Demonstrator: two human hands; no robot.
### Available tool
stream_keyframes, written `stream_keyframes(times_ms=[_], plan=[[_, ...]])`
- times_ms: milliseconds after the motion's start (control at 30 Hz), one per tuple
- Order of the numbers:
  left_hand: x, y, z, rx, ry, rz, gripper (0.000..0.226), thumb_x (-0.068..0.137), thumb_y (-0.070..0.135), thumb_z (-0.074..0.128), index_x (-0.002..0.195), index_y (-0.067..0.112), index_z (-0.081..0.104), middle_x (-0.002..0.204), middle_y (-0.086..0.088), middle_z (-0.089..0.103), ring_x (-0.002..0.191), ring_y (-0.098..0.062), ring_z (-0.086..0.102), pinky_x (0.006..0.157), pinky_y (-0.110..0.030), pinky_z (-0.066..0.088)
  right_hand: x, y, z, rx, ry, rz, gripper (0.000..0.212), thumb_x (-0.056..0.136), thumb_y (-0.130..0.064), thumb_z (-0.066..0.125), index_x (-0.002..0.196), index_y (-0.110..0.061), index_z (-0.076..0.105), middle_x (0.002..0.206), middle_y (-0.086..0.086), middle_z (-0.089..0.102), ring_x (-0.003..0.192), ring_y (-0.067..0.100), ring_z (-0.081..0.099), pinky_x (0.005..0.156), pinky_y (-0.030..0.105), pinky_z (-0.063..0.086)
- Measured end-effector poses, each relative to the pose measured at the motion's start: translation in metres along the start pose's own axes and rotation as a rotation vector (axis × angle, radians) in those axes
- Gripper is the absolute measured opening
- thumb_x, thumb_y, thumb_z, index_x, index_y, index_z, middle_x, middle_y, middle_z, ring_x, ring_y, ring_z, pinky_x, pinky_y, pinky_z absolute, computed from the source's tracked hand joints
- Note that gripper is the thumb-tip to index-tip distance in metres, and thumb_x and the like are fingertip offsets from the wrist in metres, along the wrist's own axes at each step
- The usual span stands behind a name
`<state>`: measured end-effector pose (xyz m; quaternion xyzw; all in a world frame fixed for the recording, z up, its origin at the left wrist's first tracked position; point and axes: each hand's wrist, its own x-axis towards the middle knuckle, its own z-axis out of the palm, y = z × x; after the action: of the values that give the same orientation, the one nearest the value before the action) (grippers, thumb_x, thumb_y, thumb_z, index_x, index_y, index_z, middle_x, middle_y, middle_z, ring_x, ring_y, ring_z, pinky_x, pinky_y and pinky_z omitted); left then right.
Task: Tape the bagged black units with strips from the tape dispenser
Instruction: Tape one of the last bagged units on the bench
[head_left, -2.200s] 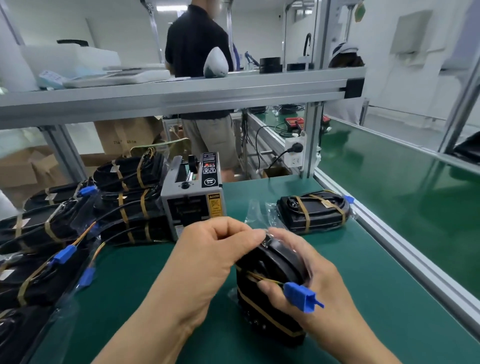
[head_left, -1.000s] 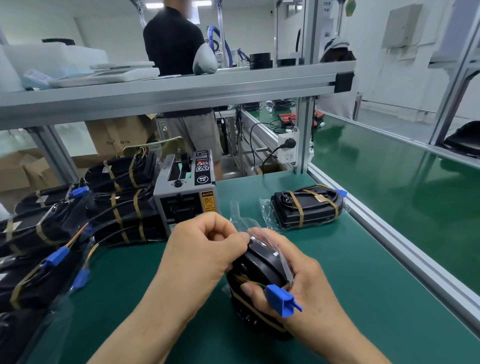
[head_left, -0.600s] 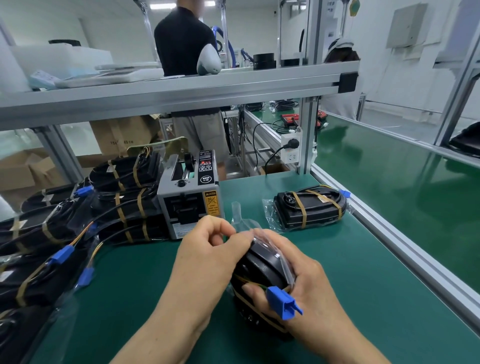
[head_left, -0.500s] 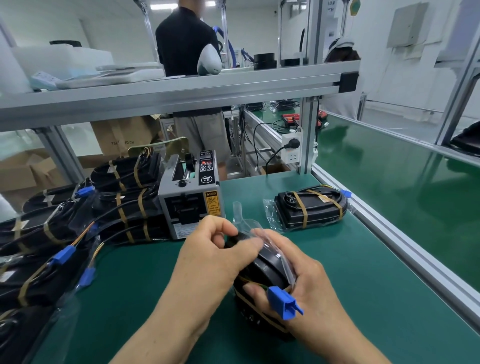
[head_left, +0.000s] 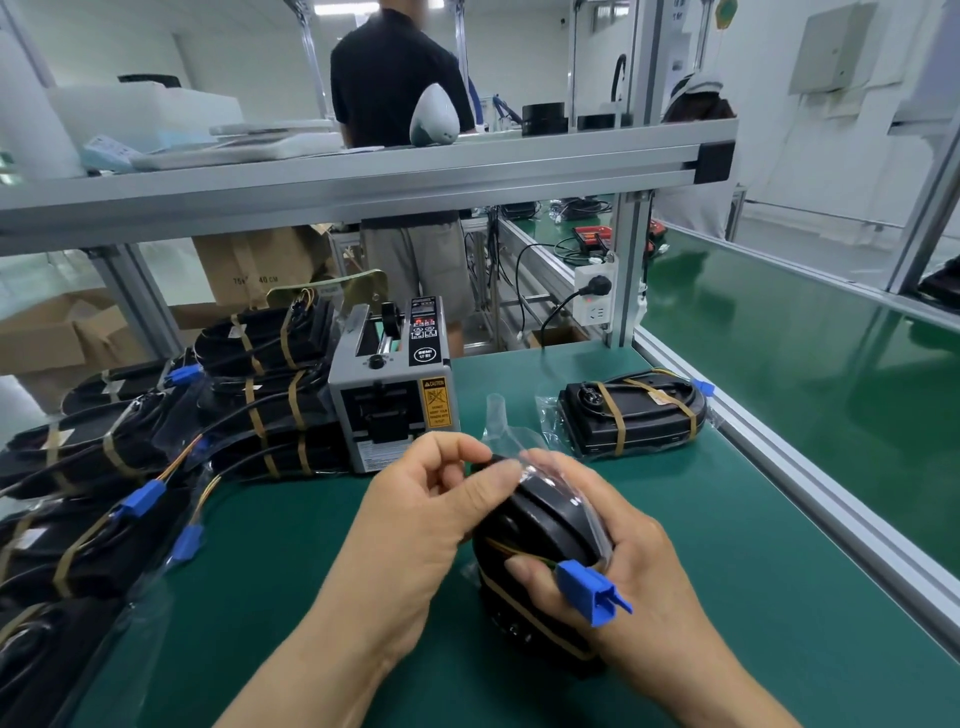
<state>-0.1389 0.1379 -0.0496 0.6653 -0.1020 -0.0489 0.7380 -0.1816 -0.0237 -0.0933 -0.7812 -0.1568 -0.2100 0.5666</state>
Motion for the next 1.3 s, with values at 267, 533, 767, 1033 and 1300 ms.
stream_keyframes(times_ms=[267,533,767,1033,1300], plan=[[0.012,-0.012,-0.017,0.060,0.095,0.027,0.026,0.068,0.039,0.081,0.090,0.029,0.072,0.080,0.002,0.060,0.068,-0.006,0.057,0.070,-0.026,0.051,0.002,0.002,-0.004,0.082,-0.021,-0.005,0.061,0.069,-0.025,0.081,0.123,-0.046,0.061,0.114,-0.025,0.069,0.103,-0.006,0.066,0.084,0.001,0.043],[0.013,-0.028,-0.036,0.256,-0.281,0.074,0.065,0.058,0.048,0.090,0.116,0.031,0.067,0.111,-0.001,0.073,0.105,-0.014,0.067,0.085,-0.021,0.050,0.007,0.027,0.002,0.385,-0.070,0.013,0.075,0.068,-0.024,0.083,0.135,-0.040,0.055,0.138,-0.006,0.062,0.127,0.013,0.059,0.097,0.017,0.048],[0.023,0.003,-0.053,1.139,-0.246,0.408,0.062,0.057,0.058,0.082,0.111,0.036,0.063,0.099,0.019,0.064,0.097,-0.001,0.056,0.095,-0.027,0.037,0.013,0.041,-0.053,0.313,-0.325,0.294,0.110,0.051,-0.055,0.090,0.145,-0.029,0.039,0.147,-0.024,0.048,0.141,-0.004,0.037,0.115,0.033,0.033],[0.033,-0.011,-0.029,1.343,-0.391,0.409,0.076,0.059,0.056,0.083,0.127,0.036,0.056,0.116,0.020,0.058,0.113,0.001,0.046,0.116,-0.030,0.010,0.010,0.043,-0.012,0.191,-0.183,0.309,0.027,0.095,-0.036,0.060,0.119,-0.027,0.068,0.117,-0.017,0.072,0.114,0.002,0.064,0.096,0.015,0.047],[0.031,-0.015,-0.030,1.335,-0.378,0.437,0.081,0.058,0.055,0.084,0.131,0.034,0.056,0.122,0.021,0.059,0.121,-0.001,0.046,0.114,-0.021,-0.006,-0.006,0.045,0.006,0.063,0.229,0.230,0.038,0.096,-0.042,0.037,0.096,-0.034,0.074,0.096,-0.015,0.077,0.091,0.005,0.073,0.081,0.021,0.055]])
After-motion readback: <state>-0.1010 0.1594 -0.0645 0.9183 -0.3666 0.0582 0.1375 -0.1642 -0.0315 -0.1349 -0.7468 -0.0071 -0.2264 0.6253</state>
